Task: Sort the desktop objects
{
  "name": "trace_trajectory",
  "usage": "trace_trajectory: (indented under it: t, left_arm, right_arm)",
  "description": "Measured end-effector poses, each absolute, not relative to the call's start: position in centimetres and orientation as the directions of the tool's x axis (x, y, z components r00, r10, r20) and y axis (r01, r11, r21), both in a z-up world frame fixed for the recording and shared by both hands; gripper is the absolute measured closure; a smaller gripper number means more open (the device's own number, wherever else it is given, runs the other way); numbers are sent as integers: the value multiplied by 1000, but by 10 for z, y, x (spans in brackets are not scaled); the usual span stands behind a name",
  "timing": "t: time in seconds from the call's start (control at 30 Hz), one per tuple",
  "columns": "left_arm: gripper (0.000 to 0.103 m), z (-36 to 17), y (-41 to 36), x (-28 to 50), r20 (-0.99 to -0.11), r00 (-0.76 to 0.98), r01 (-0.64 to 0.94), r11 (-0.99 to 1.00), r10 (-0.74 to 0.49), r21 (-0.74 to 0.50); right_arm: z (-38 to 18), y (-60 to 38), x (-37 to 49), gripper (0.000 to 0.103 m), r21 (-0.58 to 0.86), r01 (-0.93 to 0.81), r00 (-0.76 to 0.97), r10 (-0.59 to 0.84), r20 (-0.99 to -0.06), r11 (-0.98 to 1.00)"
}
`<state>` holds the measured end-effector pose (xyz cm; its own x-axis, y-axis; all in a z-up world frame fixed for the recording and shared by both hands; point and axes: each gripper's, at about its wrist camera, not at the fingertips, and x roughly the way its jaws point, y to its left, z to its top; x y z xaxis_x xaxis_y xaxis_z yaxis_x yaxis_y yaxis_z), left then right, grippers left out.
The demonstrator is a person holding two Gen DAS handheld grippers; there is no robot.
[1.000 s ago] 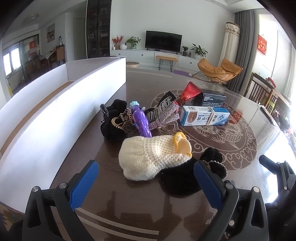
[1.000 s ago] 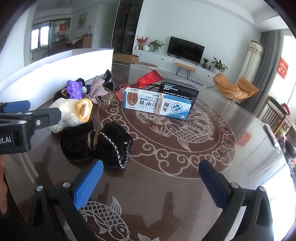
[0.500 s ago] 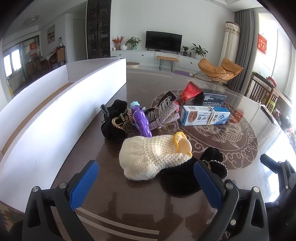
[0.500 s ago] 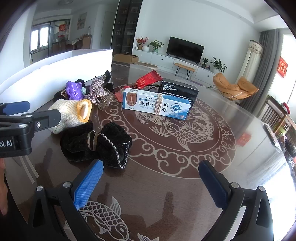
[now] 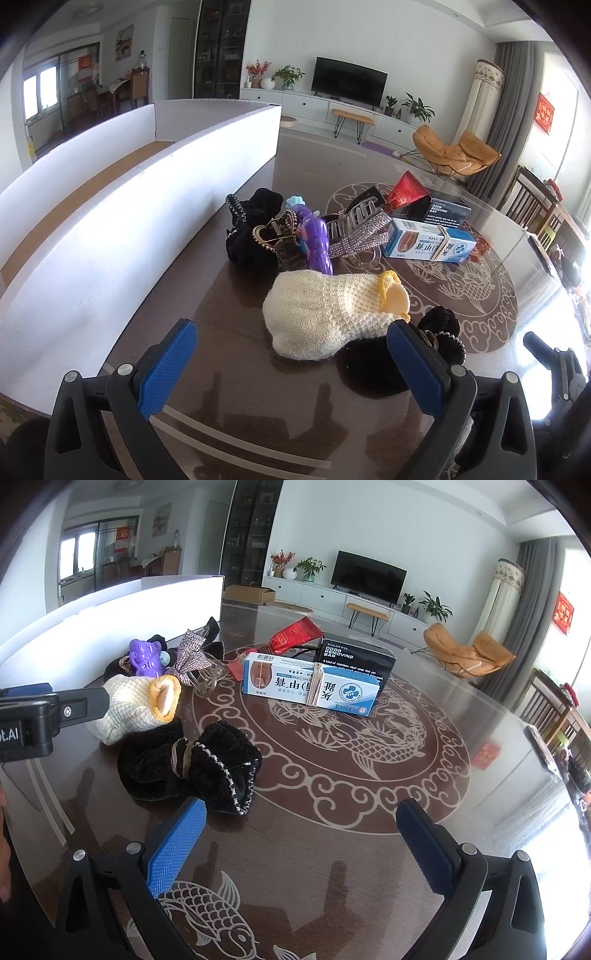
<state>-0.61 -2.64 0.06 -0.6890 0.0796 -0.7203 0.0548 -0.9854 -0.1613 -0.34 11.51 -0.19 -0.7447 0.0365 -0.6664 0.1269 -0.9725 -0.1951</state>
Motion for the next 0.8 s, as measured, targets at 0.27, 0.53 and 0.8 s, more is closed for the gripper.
trace_trajectory:
  t: [0.27,0.53,0.8]
  left_arm:
    - [0,-7,-64,-9,-736,-675,212,-944,47,-254]
    - [0,-14,-57,-11,-759,-650,222,-948,31,-229]
    - [0,-22,-36,-15,-786,-617,157,-972,41,-174]
  right_arm:
    - [-10,111,-14,0,-53,220,-664,-110,-740,-974]
    - [-25,97,-70,0,-37,215,-560,-93,-823,-976]
    - [-24,187,-77,0,55,-99,-540,7,-841,-994]
